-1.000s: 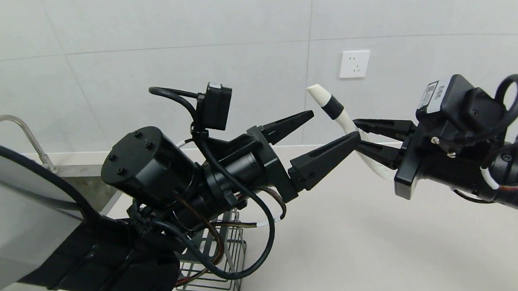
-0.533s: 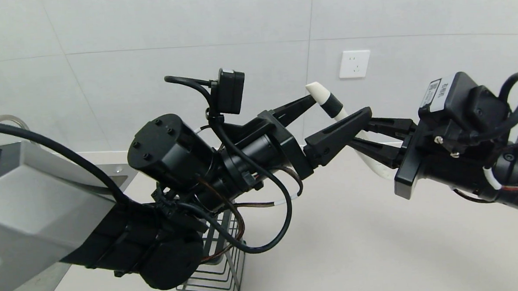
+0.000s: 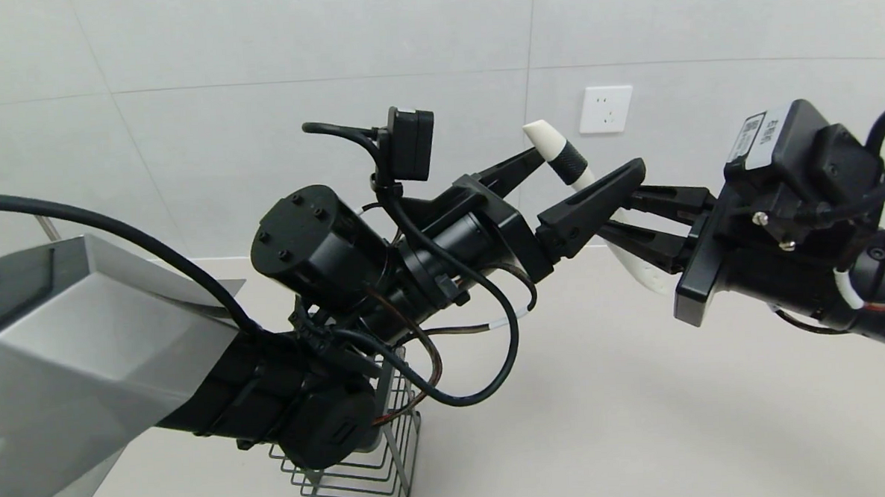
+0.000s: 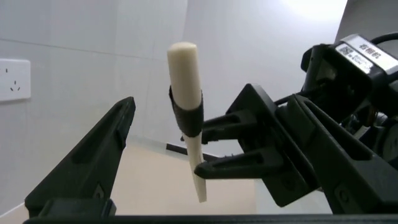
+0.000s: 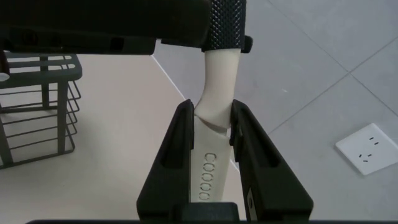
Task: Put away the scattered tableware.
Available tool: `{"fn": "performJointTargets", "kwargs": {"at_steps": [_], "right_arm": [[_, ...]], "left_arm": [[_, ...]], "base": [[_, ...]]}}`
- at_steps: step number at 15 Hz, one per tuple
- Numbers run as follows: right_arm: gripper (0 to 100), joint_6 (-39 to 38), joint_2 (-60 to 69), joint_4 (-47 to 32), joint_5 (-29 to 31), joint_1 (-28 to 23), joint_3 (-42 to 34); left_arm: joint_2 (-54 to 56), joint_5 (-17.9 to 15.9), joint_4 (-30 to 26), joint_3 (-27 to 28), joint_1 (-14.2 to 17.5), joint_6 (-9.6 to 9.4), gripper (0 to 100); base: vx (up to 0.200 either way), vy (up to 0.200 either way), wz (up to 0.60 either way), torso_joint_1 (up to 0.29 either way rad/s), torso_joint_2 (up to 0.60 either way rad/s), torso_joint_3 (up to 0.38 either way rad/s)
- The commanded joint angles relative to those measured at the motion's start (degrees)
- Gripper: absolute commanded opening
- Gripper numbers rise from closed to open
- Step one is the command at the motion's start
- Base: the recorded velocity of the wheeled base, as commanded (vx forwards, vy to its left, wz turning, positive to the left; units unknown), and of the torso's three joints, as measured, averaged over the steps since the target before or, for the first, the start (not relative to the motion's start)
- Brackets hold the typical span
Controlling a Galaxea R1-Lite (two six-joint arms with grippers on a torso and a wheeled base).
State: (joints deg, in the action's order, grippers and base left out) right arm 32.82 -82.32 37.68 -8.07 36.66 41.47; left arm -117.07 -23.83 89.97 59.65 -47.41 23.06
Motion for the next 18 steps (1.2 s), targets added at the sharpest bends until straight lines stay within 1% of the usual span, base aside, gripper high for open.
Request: {"fn": "performJointTargets", "kwargs": {"at_steps": [1, 4, 6, 7, 11, 14, 15, 18], "right_arm": [[0, 0.1, 0.0, 0.0, 0.0, 0.1, 0.0], [0, 0.1, 0.1, 0.4, 0.0, 0.1, 0.2], [0, 0.0, 0.1, 0.5, -0.1, 0.1, 0.8], [0, 0.0, 0.1, 0.5, -0.1, 0.1, 0.9], [0, -0.3, 0.1, 0.6, 0.0, 0.0, 1.2], [0, -1.2, 0.4, 0.5, -1.5, -1.6, 0.3], [100, -1.6, 0.4, 0.5, -1.4, -1.6, -0.3], [100, -1.7, 2.2, 0.6, -1.0, -1.2, -3.4]], "left_arm": [[-0.7, 0.1, 0.0, 1.8, 0.0, 0.14, 100], [-2.2, 0.0, 0.0, 3.4, -0.1, 0.14, 100], [-3.1, 0.1, 0.0, 5.4, -0.1, 0.14, 100], [-3.2, 0.2, 0.0, 6.0, -0.1, 0.14, 0], [-3.2, 0.2, 0.0, 6.5, -0.2, -0.04, 0], [-2.8, 0.5, 0.0, 6.5, -1.1, -0.21, 0], [-2.8, 1.1, 0.0, 6.4, -1.1, -0.21, 0], [-2.7, 1.2, 0.0, 6.4, -1.2, -0.21, 0]], "base": [[0.000, 0.000, 0.00, 0.000, 0.00, 0.000], [0.000, 0.000, 0.00, 0.000, 0.00, 0.000], [0.000, 0.000, 0.00, 0.000, 0.00, 0.000], [0.000, 0.000, 0.00, 0.000, 0.00, 0.000], [0.000, 0.000, 0.00, 0.000, 0.00, 0.000], [0.000, 0.000, 0.00, 0.000, 0.00, 0.000], [0.000, 0.000, 0.00, 0.000, 0.00, 0.000], [0.000, 0.000, 0.00, 0.000, 0.00, 0.000]]}}
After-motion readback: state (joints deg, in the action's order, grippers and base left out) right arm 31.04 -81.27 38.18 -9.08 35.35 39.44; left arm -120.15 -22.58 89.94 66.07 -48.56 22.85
